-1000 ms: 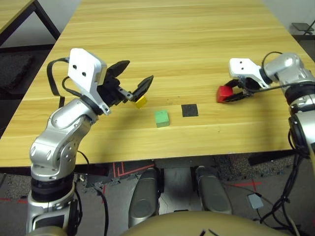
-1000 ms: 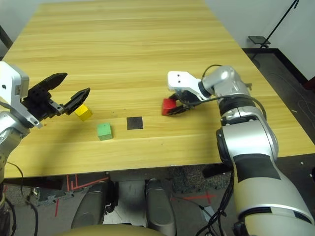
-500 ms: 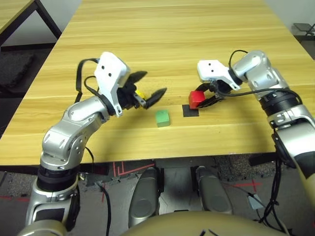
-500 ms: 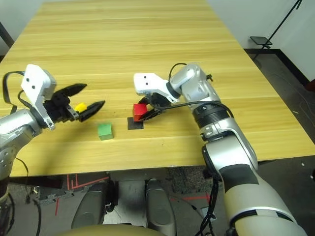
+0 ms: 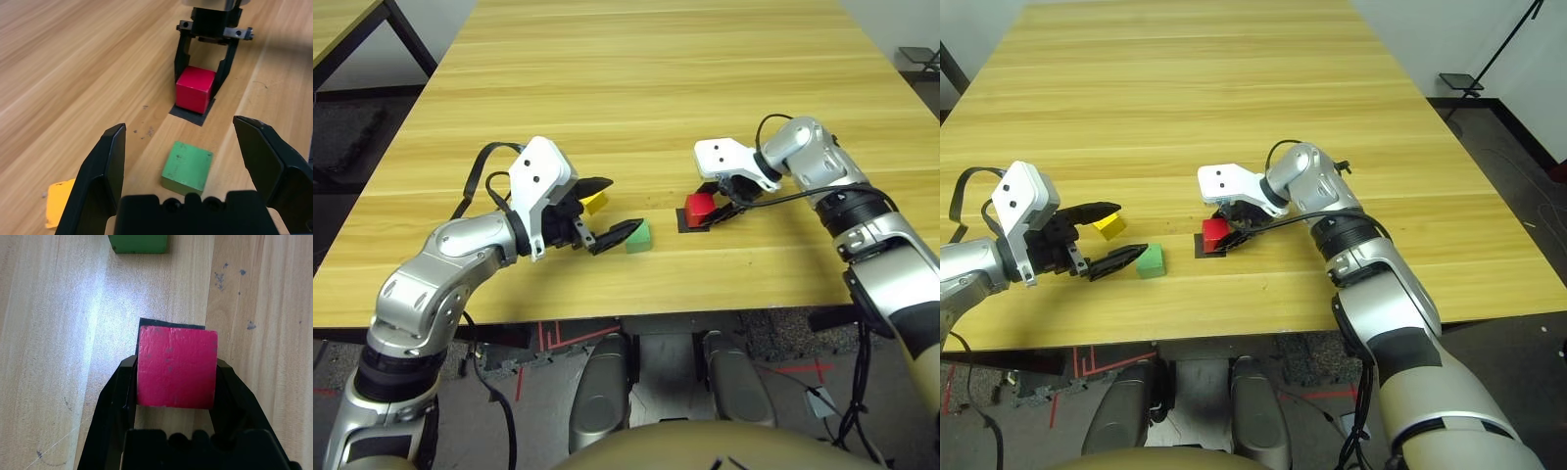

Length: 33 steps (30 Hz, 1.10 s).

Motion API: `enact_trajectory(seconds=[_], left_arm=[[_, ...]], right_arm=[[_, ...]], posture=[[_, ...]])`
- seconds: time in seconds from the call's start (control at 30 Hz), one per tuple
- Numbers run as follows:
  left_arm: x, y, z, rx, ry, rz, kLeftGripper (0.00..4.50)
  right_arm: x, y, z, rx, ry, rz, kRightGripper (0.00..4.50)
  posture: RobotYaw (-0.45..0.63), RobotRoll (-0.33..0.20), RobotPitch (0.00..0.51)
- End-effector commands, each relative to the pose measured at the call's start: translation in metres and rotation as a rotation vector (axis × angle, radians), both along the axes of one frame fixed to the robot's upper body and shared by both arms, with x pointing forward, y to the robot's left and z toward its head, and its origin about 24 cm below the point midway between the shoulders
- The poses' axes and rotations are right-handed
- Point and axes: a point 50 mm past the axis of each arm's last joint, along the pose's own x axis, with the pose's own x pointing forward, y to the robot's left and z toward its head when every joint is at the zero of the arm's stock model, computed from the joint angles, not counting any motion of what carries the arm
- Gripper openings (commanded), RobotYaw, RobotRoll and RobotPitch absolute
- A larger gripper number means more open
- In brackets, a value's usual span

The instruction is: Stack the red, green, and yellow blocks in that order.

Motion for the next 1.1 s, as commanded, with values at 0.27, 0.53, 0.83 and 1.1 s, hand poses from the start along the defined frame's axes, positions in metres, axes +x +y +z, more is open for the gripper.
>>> enact_trajectory(seconds=[0.27, 0.53, 0.83, 1.1], left_arm=[[-0.003, 0.001, 0.004, 0.025, -0.01, -0.025, 4.5], [0.009, -0.003, 0.005, 0.082, 0.023, -0.117, 4.5], [0.028, -0.005, -0.005, 0.232, 0.088, -0.268, 4.5], [0.039, -0.007, -0.023, 0.288, 0.126, -0.328, 4.5]], right_arm=[[0.0, 0.009, -0.008, -0.019, -0.006, 0.027, 2.13], [0.0, 0.002, 0.0, 0.001, -0.017, 0.036, 4.46], [-0.008, -0.073, 0.057, 0.087, -0.044, -0.099, 4.46], [-0.038, -0.118, 0.076, 0.177, -0.035, -0.308, 4.46]], posture=[[0.48, -0.192, 0.133], [0.41, -0.183, 0.115], [0.31, -0.155, 0.1], [0.21, -0.128, 0.093]])
